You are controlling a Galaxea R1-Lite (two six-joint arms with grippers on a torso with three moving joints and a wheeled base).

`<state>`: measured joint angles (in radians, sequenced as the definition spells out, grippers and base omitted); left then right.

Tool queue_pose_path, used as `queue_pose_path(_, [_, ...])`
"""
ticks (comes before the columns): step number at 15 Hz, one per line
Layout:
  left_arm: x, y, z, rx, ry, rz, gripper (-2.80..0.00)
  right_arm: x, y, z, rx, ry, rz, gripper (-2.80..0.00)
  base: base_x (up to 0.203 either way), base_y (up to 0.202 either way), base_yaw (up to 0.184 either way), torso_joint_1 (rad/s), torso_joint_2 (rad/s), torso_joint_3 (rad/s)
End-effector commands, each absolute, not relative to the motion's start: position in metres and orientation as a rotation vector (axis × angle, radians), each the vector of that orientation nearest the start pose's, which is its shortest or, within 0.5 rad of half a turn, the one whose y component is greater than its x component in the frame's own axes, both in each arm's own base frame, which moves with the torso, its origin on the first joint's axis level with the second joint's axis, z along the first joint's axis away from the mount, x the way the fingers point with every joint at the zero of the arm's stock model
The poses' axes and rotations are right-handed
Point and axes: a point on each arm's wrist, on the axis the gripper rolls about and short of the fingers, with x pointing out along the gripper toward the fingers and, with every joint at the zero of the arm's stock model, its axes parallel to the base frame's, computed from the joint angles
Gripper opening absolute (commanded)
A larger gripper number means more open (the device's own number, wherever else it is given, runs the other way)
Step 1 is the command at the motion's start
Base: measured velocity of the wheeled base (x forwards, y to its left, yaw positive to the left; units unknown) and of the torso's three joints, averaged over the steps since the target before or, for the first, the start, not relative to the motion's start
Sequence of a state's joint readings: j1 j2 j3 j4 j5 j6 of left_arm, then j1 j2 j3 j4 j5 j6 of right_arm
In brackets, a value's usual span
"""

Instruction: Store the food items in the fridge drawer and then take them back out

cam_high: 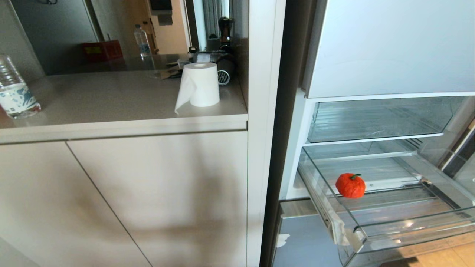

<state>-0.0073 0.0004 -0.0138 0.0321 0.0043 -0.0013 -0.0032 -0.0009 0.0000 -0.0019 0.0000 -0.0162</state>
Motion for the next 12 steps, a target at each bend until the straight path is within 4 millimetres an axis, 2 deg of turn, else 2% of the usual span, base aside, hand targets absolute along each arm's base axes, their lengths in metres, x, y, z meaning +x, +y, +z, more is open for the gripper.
queue_pose_path(1, [-0.0239,0.0003,0.076,-0.001,0.018,-0.003,-2.8,-0.0228,0.0001,0.0755,-0.012,0.0,-0.002,-2.8,0.005,0.004,-0.082,0.001,0.01,0.004])
queue_pose_path(12, [-0.0239,0.0003,0.076,-0.001,0.018,-0.003,-2.8,-0.0227,0.0001,0.0753,-0.005,0.0,-0.002,-2.8,0.0,0.008,-0.172,0.001,0.0,0.003])
